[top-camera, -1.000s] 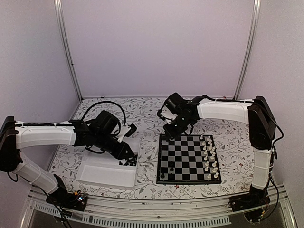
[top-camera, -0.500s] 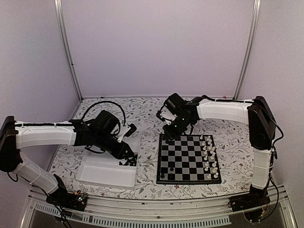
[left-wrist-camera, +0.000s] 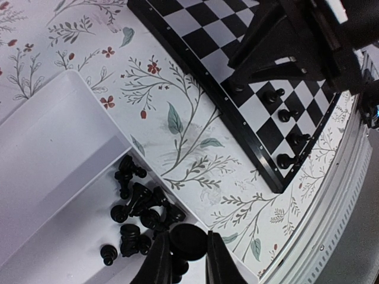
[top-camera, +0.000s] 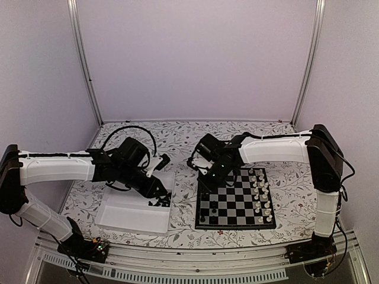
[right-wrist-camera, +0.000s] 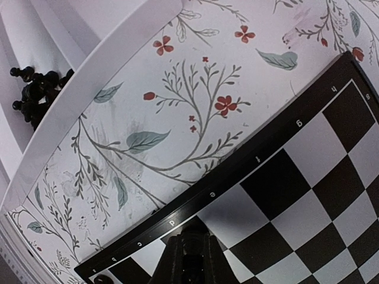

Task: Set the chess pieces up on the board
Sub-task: Place the chess piece on the chessboard.

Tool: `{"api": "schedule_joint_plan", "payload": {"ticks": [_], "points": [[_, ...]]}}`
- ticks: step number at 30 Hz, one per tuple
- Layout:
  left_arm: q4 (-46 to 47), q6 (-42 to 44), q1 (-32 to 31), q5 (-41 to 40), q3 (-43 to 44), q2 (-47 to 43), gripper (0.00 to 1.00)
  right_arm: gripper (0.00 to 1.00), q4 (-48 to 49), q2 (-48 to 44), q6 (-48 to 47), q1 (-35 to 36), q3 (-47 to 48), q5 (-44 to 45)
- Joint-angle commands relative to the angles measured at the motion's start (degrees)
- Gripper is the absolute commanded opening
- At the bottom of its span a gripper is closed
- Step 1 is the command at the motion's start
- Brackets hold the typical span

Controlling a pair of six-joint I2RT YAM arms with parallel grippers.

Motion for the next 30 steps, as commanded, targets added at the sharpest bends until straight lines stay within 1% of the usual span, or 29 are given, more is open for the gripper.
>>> {"api": "schedule_joint_plan", "payload": {"ticks": [1,24,30], "points": [[1.4,0.5,0.7,0.6,0.8,0.9,0.03,0.03,1.0,-4.0,2.3,0.8,-1.7,-0.1],[1.6,0.0,0.7,1.3,0.4,1.2,0.03,0.05,1.7,-4.1,2.7,1.4,-4.1,0.6],[1.6,-0.3,0.6,1.5,0.5,1.1,0.03,0.05,2.0,-3.5,2.6,1.4,-3.5,2.2]]}}
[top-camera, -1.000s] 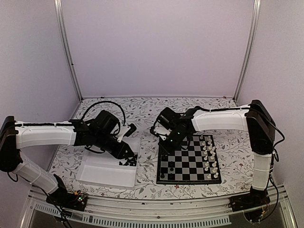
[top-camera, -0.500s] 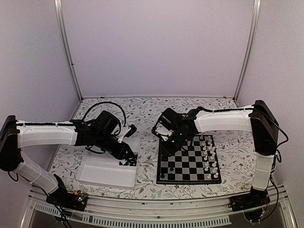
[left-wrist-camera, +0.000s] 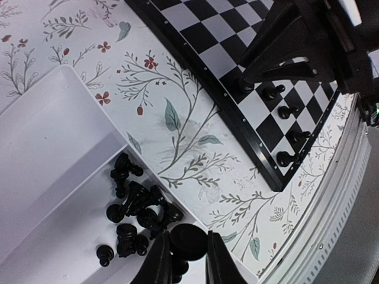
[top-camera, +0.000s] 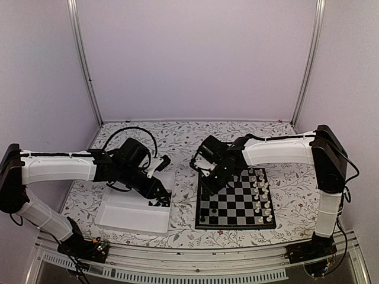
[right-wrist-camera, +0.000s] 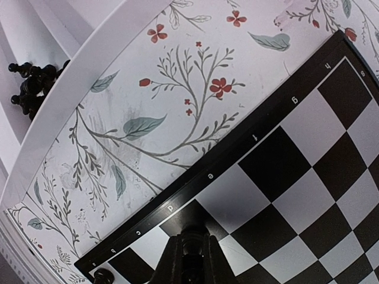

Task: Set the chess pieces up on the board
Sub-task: Place the chess piece on the chessboard.

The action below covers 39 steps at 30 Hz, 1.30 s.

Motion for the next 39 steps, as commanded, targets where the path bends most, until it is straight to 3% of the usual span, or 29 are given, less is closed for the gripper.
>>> {"api": "schedule_joint_plan", "payload": {"ticks": [1,17,28,39], "points": [[1.5,-0.2,0.6,0.7,0.4,0.2,0.03,0.05,1.0,-0.9,0.2,0.4,0.4,2.0],[1.6,-0.3,0.6,0.9,0.6,0.4,0.03,0.09,1.6,0.5,0.6,0.4,0.7,1.2],[2.6,-0.6,0.5,1.3,0.3,0.9,0.03,0.19,1.1,0.8,0.1,0.5,0.9,0.1],[1.7,-0.2,0.7,0.9,2.6,1.4,0.03,0.41,-3.2,-4.8,0.7,0.4,9.3,-0.6]]}}
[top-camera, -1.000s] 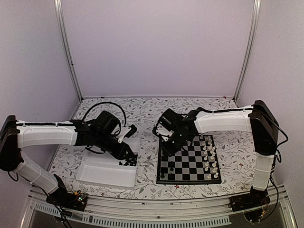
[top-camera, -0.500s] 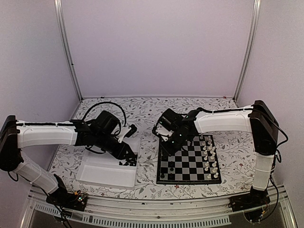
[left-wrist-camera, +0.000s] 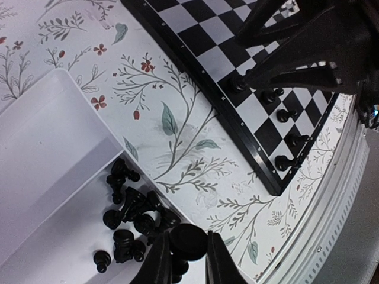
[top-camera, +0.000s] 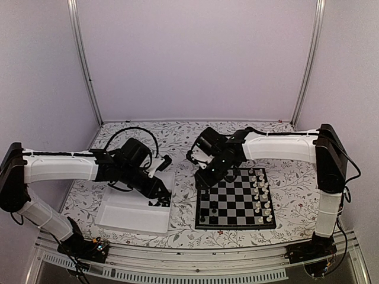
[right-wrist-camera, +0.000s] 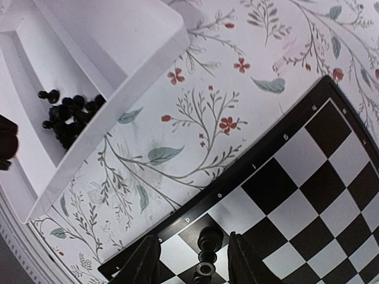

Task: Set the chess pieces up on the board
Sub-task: Place the chess piece on the chessboard.

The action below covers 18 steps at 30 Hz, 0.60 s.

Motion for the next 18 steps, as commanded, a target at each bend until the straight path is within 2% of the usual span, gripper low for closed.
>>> {"api": "schedule_joint_plan", "payload": {"ticks": [1,11,18], "points": [[0.4,0.1,0.8,0.3,3.0,0.3,0.03,0.42,-1.2,-5.8,0.2,0.2,5.4,-0.9],[1.7,-6.4,4.2,4.4,11.0,-0.6,0.03,0.43,9.4,-14.7,-0.6,0.2,0.0,-4.1],[15.0,-18.4,7.9,6.8,12.6,-3.4,0.04,0.46,15.7,-14.6,0.1,0.2,2.7,-7.6]]}}
